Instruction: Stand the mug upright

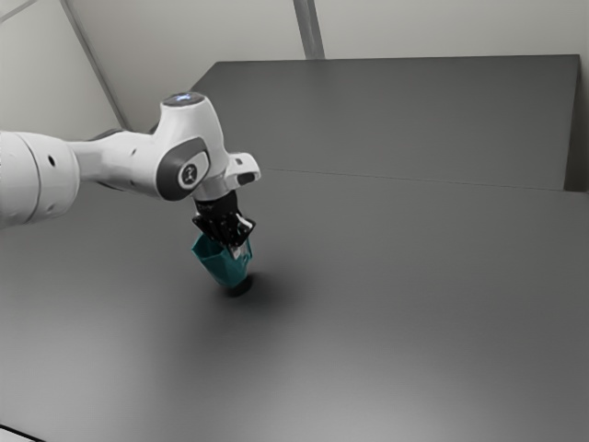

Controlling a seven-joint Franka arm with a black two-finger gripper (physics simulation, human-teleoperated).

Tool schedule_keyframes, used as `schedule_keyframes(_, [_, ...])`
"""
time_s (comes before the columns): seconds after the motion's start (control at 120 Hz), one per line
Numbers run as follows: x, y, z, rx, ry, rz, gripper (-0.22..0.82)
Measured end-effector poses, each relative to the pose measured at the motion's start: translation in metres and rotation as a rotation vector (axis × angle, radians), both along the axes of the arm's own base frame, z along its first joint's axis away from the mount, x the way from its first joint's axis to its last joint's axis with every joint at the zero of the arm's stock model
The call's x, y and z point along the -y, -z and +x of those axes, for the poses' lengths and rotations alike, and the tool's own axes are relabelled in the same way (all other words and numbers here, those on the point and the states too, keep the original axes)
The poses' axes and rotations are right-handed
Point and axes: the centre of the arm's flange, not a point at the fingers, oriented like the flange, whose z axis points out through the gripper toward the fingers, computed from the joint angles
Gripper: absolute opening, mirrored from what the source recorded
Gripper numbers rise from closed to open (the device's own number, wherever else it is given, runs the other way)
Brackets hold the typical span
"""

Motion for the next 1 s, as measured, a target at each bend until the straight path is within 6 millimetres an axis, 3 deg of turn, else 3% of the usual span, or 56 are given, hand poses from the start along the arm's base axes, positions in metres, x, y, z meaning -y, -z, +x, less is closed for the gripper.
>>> schedule_keyframes(0.383, [0.001,0.031,0.005,-0.006,-0.008,0.007,-0.18])
schedule_keyframes(0.433, [0.001,0.030,0.005,-0.005,-0.009,0.005,-0.09])
schedule_keyframes(0.567, [0.001,0.019,0.005,0.014,-0.013,0.000,0.20])
schedule_keyframes(0.675, [0.001,0.004,0.004,0.036,-0.015,-0.003,0.36])
schedule_keyframes(0.817, [0.001,-0.025,0.002,0.075,-0.018,-0.013,0.48])
schedule_keyframes(1.0, [0.001,-0.068,0.002,0.148,-0.016,-0.020,0.55])
